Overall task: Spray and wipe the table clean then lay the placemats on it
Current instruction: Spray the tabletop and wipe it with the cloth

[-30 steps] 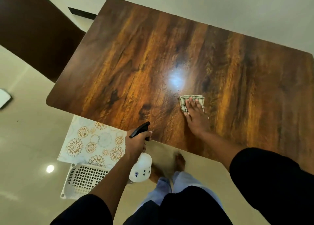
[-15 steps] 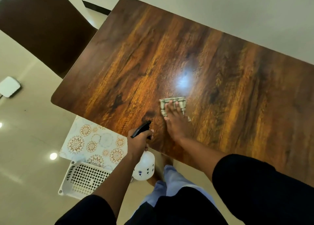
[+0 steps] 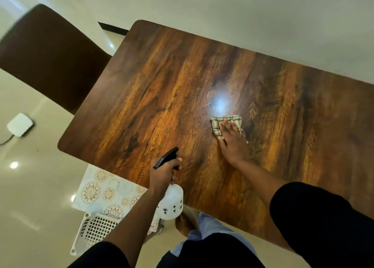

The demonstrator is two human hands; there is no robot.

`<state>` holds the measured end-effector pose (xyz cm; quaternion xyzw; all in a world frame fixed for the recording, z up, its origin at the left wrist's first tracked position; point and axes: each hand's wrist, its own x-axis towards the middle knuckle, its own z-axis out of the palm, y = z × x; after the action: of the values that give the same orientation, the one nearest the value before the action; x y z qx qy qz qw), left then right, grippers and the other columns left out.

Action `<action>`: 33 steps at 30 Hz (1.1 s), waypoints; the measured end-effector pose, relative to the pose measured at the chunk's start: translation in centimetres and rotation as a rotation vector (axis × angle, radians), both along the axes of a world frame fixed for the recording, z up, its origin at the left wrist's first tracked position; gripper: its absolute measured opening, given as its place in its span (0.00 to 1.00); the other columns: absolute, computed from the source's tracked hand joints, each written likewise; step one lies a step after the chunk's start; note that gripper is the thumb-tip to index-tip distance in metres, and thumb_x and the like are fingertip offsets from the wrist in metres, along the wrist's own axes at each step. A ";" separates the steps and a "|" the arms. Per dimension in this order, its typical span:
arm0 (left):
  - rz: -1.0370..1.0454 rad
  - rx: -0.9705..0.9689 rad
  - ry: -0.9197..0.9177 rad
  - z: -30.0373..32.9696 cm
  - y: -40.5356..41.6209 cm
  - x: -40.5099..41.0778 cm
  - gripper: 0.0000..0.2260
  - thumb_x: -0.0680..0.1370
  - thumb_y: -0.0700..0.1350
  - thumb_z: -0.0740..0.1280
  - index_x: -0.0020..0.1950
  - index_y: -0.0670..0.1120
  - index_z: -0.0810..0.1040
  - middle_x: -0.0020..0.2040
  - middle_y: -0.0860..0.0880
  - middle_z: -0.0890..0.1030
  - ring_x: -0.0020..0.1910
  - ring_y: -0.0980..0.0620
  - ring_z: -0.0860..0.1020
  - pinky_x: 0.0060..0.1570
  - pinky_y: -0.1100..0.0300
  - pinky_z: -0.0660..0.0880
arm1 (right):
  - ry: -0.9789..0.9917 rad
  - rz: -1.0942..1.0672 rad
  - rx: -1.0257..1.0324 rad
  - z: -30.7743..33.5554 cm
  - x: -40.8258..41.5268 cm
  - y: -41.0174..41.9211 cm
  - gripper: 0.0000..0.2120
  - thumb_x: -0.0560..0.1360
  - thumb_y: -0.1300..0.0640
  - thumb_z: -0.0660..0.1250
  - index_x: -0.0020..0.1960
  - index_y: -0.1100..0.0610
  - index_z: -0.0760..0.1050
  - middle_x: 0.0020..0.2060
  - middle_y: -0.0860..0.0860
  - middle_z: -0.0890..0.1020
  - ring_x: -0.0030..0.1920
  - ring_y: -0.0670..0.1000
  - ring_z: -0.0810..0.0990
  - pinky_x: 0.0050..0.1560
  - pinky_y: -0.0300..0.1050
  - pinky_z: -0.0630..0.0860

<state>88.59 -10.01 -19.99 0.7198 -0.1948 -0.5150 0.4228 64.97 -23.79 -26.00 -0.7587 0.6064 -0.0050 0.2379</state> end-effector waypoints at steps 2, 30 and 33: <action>0.026 -0.008 0.000 0.3 -0.1 -0.3 0.06 0.79 0.37 0.73 0.53 0.35 0.84 0.38 0.39 0.84 0.22 0.51 0.71 0.22 0.60 0.68 | 0.007 -0.095 -0.006 -0.2 0.1 -0.6 0.29 0.86 0.46 0.53 0.84 0.47 0.49 0.84 0.45 0.49 0.84 0.50 0.44 0.81 0.56 0.42; 0.670 -0.128 -0.085 3.4 14.8 6.2 0.14 0.80 0.35 0.72 0.64 0.47 0.85 0.38 0.38 0.82 0.24 0.48 0.70 0.24 0.58 0.68 | -0.585 0.290 0.478 5.4 22.3 15.9 0.14 0.83 0.58 0.66 0.66 0.60 0.81 0.57 0.54 0.85 0.57 0.52 0.82 0.54 0.42 0.76; 0.766 -0.158 -0.087 3.8 18.7 7.7 0.18 0.78 0.40 0.75 0.67 0.47 0.83 0.39 0.40 0.82 0.24 0.49 0.71 0.25 0.58 0.68 | -0.667 0.131 0.750 6.8 24.3 17.0 0.07 0.83 0.58 0.67 0.58 0.55 0.82 0.51 0.53 0.85 0.49 0.51 0.83 0.48 0.43 0.79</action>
<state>96.27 8.64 -16.19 0.7269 0.0310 -0.2723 0.6297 89.27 -6.78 -19.23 -0.6148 0.4085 -0.0139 0.6745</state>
